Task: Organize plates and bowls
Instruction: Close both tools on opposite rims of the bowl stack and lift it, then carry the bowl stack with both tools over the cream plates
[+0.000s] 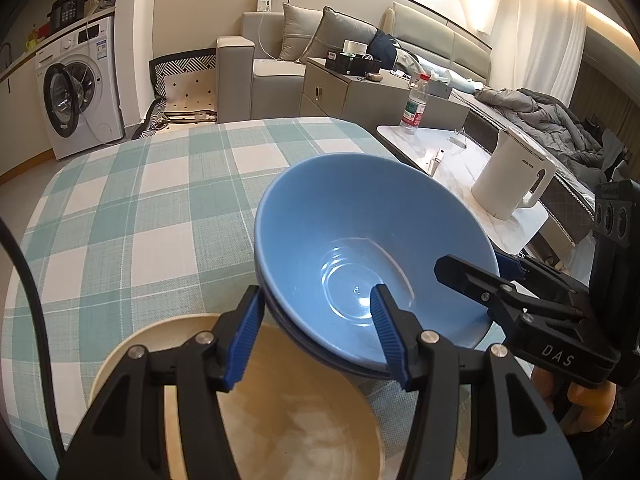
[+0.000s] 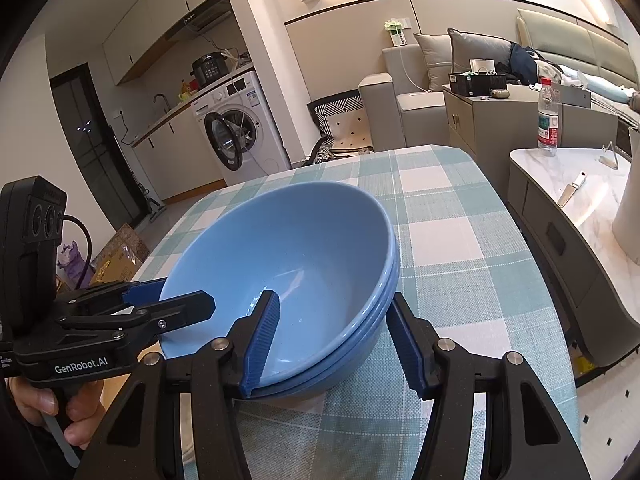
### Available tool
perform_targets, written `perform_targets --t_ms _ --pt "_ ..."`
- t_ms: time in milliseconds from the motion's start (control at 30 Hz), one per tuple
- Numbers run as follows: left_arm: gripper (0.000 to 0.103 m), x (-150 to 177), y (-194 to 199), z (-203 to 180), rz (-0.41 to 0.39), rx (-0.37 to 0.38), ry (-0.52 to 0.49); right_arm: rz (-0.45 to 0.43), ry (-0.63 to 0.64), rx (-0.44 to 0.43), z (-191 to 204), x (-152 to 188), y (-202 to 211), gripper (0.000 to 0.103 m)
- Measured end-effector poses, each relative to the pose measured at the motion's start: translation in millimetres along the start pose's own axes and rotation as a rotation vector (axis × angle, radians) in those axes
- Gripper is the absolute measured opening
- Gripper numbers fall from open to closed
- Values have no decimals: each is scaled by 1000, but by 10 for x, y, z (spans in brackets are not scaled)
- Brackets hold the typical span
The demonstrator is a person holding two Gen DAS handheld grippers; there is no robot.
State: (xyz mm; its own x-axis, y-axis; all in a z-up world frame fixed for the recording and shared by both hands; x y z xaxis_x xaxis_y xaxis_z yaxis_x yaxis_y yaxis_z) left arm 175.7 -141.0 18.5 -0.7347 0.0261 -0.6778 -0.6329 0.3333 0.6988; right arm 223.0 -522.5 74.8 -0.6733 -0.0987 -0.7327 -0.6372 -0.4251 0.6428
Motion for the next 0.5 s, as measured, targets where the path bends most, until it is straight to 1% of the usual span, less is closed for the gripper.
perform_targets --t_ms 233,500 --pt "54 -5 63 -17 -16 -2 -5 -8 4 0 4 -11 37 57" --pt "54 18 -25 -8 5 -4 -4 -8 3 0 4 -7 53 57"
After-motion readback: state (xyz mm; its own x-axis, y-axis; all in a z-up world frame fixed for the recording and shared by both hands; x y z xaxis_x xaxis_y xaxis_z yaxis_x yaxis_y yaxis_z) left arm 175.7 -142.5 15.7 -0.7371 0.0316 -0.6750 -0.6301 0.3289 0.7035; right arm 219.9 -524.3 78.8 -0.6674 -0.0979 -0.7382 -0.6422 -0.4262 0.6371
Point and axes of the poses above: each gripper's, at about its wrist camera, not at the fingertips, and y roughly against the way its jaws point, z to its left, x to its underside, the point moved 1 cm from there along -y, roughly the way its jaws point, and after that the axes turned 4 degrees about x, right-handed, at the moved point
